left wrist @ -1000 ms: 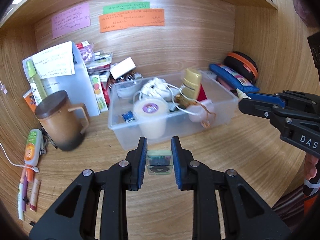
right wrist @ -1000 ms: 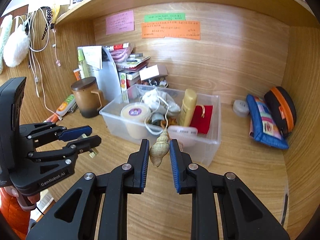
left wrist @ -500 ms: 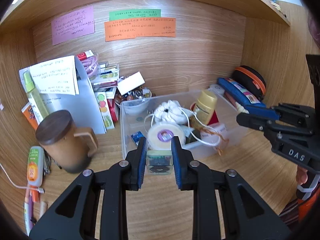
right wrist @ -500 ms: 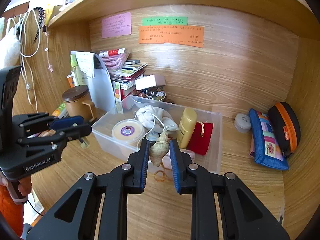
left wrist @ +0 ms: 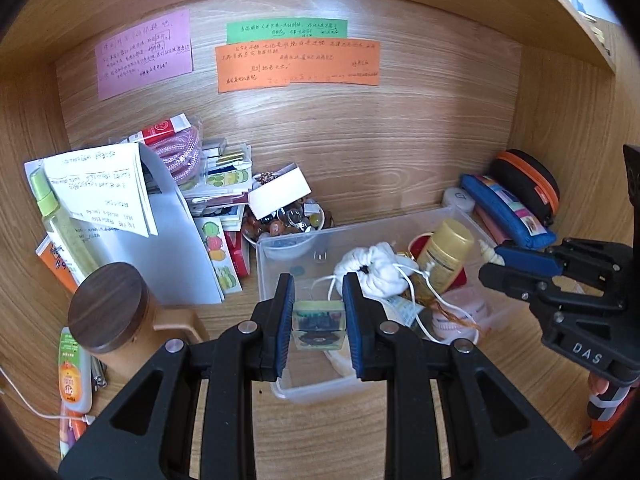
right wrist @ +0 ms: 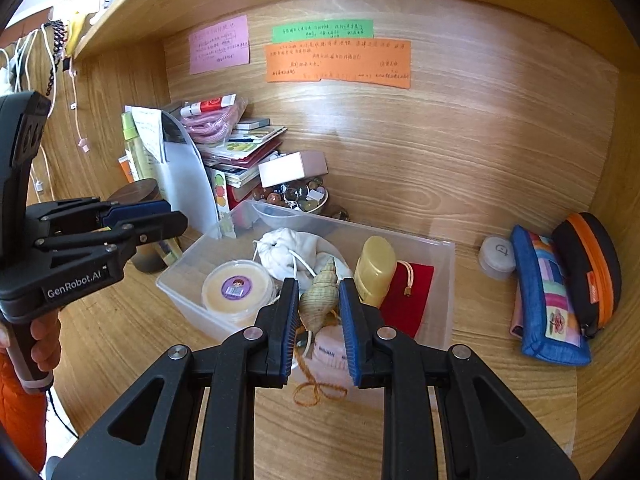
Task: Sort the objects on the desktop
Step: 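Carry the domino tile with the left tool while the right tool carries the seashell over the box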
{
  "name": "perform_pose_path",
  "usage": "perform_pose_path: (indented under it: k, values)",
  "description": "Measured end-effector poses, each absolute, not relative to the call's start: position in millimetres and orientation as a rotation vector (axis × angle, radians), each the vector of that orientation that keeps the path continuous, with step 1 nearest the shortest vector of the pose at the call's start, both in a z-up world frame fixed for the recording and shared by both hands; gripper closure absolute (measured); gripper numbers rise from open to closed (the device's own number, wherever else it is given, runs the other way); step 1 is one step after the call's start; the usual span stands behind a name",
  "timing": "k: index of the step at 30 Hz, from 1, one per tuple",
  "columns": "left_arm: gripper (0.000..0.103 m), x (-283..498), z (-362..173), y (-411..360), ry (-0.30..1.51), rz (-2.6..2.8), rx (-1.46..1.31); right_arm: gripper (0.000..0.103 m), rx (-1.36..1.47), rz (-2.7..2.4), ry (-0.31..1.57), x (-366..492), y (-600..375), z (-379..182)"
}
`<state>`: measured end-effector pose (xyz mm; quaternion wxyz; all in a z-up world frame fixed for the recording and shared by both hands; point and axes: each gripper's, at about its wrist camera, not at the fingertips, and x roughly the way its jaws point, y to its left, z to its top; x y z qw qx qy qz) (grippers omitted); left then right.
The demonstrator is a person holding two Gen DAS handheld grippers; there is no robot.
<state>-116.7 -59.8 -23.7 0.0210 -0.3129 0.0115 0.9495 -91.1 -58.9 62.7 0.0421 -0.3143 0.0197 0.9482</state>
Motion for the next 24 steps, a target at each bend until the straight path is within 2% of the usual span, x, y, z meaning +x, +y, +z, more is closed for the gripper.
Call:
perform_pose_path:
  k: [24]
  values:
    - [0.079, -183.0, -63.4, -64.7, 0.009, 2.877, -1.114, 0.084, -1.141, 2.887, -0.003, -144.1, -58.8, 19.9]
